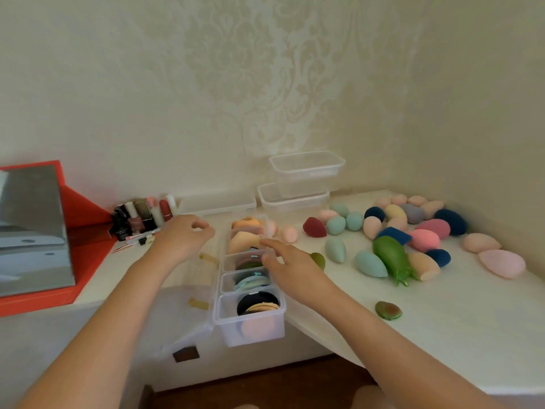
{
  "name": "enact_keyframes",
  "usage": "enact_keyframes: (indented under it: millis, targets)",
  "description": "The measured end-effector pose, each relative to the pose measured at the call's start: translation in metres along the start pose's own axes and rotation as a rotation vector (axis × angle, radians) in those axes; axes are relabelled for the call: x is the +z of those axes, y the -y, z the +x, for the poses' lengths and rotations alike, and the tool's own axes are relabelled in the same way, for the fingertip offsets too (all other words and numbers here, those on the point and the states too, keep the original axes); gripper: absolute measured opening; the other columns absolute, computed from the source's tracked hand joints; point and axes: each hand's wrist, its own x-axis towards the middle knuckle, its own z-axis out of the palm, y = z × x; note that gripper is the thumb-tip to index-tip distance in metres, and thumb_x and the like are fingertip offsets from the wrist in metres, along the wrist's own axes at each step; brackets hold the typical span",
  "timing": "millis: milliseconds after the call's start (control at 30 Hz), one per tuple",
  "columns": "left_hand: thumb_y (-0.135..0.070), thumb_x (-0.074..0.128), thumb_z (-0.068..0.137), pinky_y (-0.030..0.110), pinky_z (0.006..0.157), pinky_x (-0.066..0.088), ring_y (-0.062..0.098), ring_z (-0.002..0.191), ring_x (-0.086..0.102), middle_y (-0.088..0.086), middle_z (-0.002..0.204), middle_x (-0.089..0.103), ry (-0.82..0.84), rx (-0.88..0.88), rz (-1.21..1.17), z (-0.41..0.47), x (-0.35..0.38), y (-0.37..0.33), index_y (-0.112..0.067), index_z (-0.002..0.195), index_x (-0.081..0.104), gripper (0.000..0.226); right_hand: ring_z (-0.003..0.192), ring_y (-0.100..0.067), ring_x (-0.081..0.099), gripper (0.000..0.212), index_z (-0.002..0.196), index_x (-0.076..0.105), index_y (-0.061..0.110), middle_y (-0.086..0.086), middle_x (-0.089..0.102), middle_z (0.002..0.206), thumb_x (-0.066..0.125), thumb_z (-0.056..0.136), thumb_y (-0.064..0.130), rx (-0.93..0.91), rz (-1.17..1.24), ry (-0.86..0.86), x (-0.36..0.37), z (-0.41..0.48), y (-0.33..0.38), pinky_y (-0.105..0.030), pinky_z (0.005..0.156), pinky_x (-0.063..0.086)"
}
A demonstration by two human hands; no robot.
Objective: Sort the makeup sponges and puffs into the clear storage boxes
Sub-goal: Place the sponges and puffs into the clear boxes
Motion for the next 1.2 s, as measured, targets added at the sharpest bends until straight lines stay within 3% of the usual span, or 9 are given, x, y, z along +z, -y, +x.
enact_keyframes:
  millis: [133, 200, 333, 467, 767, 867, 1033, 1100, 1200]
  targets:
    - [-0.036, 0.054, 0.088, 0.032, 0.068, 0.040, 0.031, 0.092, 0.061, 0.012, 0.093, 0.068, 0.025, -0.163, 0.305, -0.016, -0.030, 0.029, -0.014, 0.072, 0.066, 0.030, 0.116, -0.020, 0.055, 0.039, 0.137, 0.049, 0.029, -0.001, 0.057, 0.133, 0.036, 0.100, 0.025, 0.036, -0.071, -0.087, 0.003, 0.014, -0.002, -0.026, 0.094, 0.041]
    - [-0.043, 0.054, 0.089, 0.033, 0.073, 0.046, 0.032, 0.091, 0.062, 0.016, 0.097, 0.066, 0.065, -0.300, 0.340, -0.025, -0.039, 0.038, -0.005, 0.092, 0.066, 0.040, 0.112, -0.023, 0.057, 0.040, 0.137, 0.049, 0.028, -0.003, 0.058, 0.132, 0.035, 0.100, 0.023, 0.042, -0.107, -0.086, 0.003, 0.019, 0.000, -0.028, 0.091, 0.042]
    - [-0.056, 0.052, 0.088, 0.028, 0.062, 0.048, 0.023, 0.066, 0.058, 0.011, 0.079, 0.057, 0.354, -0.636, 0.034, -0.051, -0.040, 0.048, -0.002, 0.099, 0.052, 0.054, 0.110, -0.025, 0.058, 0.040, 0.136, 0.050, 0.028, -0.005, 0.060, 0.129, 0.035, 0.100, 0.021, 0.047, -0.120, -0.081, 0.006, 0.022, -0.001, -0.029, 0.090, 0.043]
    - [-0.054, 0.051, 0.089, 0.032, 0.069, 0.054, 0.027, 0.081, 0.066, 0.017, 0.094, 0.066, 0.492, -0.661, -0.242, -0.064, -0.037, 0.051, 0.002, 0.104, 0.057, 0.058, 0.117, -0.024, 0.054, 0.039, 0.137, 0.049, 0.028, -0.004, 0.057, 0.133, 0.034, 0.101, 0.024, 0.058, -0.117, -0.068, 0.005, 0.023, -0.002, -0.031, 0.097, 0.041]
    - [-0.036, 0.060, 0.090, 0.027, 0.052, 0.057, 0.022, 0.073, 0.065, 0.009, 0.095, 0.063, 0.189, -0.443, -0.536, -0.069, -0.068, 0.019, -0.003, 0.108, 0.062, 0.038, 0.116, -0.024, 0.055, 0.041, 0.141, 0.041, 0.024, -0.007, 0.058, 0.129, 0.038, 0.101, 0.028, 0.050, -0.005, -0.137, 0.009, 0.016, 0.003, -0.031, 0.093, 0.042]
    - [-0.035, 0.057, 0.092, 0.030, 0.062, 0.056, 0.023, 0.083, 0.066, 0.009, 0.105, 0.063, 0.197, -0.313, -0.553, -0.070, -0.076, -0.003, -0.010, 0.119, 0.059, 0.037, 0.115, -0.024, 0.055, 0.045, 0.141, 0.036, 0.018, -0.009, 0.054, 0.131, 0.042, 0.099, 0.030, 0.071, 0.120, -0.189, 0.021, 0.015, 0.006, -0.034, 0.093, 0.048]
    - [-0.037, 0.058, 0.089, 0.032, 0.081, 0.048, 0.019, 0.103, 0.055, -0.004, 0.125, 0.052, 0.335, -0.134, -0.321, -0.071, -0.068, -0.030, -0.037, 0.130, 0.044, 0.043, 0.077, -0.024, 0.065, 0.049, 0.143, 0.030, 0.017, -0.011, 0.045, 0.131, 0.044, 0.098, 0.031, 0.120, 0.295, -0.201, 0.033, 0.019, 0.012, -0.029, 0.052, 0.056]
    - [-0.032, 0.060, 0.085, 0.033, 0.086, 0.047, 0.017, 0.111, 0.052, -0.008, 0.130, 0.050, 0.359, -0.016, -0.151, -0.067, -0.061, -0.039, -0.040, 0.136, 0.040, 0.055, 0.071, -0.023, 0.065, 0.049, 0.144, 0.028, 0.016, -0.011, 0.044, 0.133, 0.044, 0.098, 0.025, 0.144, 0.413, -0.179, 0.034, 0.020, 0.012, -0.028, 0.056, 0.057]
    - [-0.024, 0.060, 0.083, 0.036, 0.097, 0.044, 0.017, 0.115, 0.052, -0.004, 0.136, 0.052, 0.404, 0.175, 0.180, -0.062, -0.046, -0.041, -0.039, 0.146, 0.024, 0.074, 0.093, -0.028, 0.066, 0.051, 0.147, 0.023, 0.013, -0.009, 0.043, 0.136, 0.041, 0.099, 0.017, 0.175, 0.513, -0.113, 0.035, 0.021, 0.015, -0.022, 0.063, 0.055]
